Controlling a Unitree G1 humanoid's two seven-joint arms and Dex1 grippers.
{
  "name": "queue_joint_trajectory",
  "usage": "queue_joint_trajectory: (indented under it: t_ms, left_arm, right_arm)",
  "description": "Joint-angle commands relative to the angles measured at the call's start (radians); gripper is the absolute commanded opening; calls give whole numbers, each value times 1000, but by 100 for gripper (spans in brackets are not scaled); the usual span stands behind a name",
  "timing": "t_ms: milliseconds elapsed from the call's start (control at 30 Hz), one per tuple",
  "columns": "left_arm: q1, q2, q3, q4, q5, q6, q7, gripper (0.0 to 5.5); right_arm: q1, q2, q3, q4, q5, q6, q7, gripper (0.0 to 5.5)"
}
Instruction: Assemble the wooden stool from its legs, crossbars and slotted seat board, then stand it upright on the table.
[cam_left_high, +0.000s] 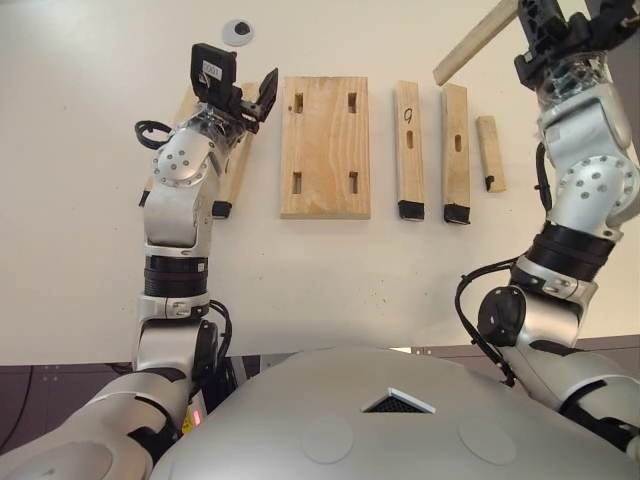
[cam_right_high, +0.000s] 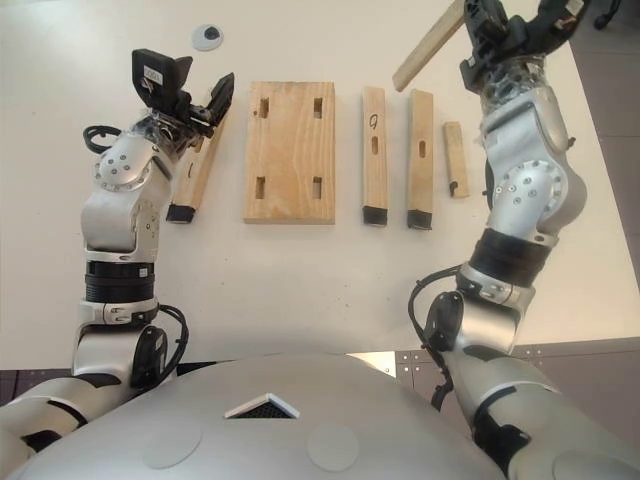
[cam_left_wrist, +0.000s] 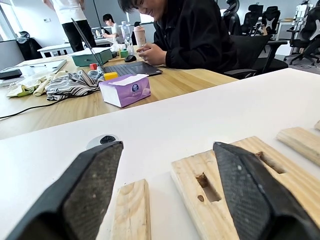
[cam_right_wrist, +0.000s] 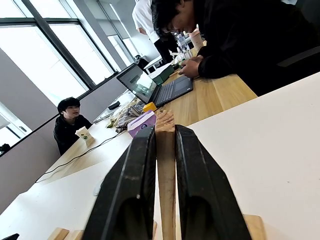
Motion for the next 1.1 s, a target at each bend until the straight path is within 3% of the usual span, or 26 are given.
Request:
queue_joint_trajectory:
  t_ms: [33, 267, 533, 800, 1100]
  left_arm:
    - [37, -19, 59, 14, -1, -16, 59, 331]
    - [42, -55, 109, 10, -15, -19, 112, 331]
    - [103, -77, 119, -51, -36, -5, 122, 219]
    - [110, -72, 135, -41, -30, -5, 149, 215]
    - [107, -50, 127, -42, -26, 5, 140, 215]
  right_arm:
    - [43, -36, -17, -65, 9, 37, -23, 38]
    - [134, -48, 11, -87, 0, 90, -21, 38]
    - [131, -64, -24, -148, 45, 119, -39, 38]
    - [136, -122, -18, -75, 9, 106, 4, 38]
    - [206, -91, 5, -80, 1, 103, -1, 38]
